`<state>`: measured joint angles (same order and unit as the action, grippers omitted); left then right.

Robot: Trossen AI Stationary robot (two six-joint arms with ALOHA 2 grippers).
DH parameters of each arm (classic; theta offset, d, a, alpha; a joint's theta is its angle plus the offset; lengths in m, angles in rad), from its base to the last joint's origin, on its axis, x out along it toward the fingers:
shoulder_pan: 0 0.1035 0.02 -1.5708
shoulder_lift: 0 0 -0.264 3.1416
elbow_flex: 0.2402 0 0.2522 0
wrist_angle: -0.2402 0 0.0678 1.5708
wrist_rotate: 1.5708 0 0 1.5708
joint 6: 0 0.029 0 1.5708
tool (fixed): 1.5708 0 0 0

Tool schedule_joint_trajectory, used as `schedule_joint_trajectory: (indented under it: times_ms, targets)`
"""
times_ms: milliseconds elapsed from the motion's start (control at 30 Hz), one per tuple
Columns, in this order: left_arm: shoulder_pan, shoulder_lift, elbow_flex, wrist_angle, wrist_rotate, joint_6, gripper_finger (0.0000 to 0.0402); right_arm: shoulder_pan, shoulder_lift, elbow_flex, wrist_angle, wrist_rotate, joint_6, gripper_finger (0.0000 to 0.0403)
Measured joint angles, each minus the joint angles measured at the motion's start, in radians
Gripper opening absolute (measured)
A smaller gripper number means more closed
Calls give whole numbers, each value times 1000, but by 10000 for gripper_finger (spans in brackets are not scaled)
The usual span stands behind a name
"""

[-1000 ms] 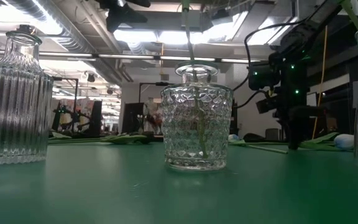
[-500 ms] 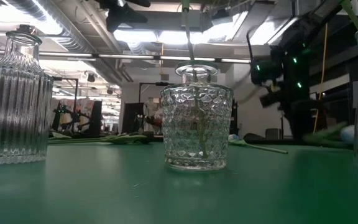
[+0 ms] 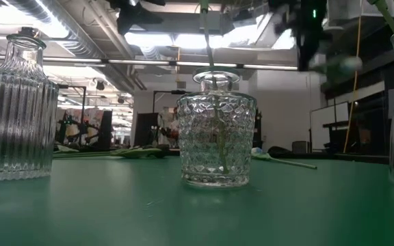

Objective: Sort flowers into vase by color
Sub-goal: Put the top white tulip into the middle transparent vase

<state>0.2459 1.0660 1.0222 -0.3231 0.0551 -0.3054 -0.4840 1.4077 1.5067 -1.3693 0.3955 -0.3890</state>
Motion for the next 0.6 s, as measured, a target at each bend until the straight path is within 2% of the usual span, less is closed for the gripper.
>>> schedule_joint_trajectory:
  times_ms: [167,233,400,500,600]
  targets:
    - [-2,-21,0,2,0,-2,200,109,38,288,-205,165,-29,2]
    - [-2,-29,0,2,0,-2,200,170,46,360,-196,196,-70,2]
    - [-2,-47,0,-2,0,-2,200,348,72,475,-203,261,-238,1]
    - [-2,-52,0,-5,0,-2,200,447,99,497,-202,272,-350,1]
    - [-2,-55,0,-10,0,-5,200,548,125,504,-202,331,-430,1]
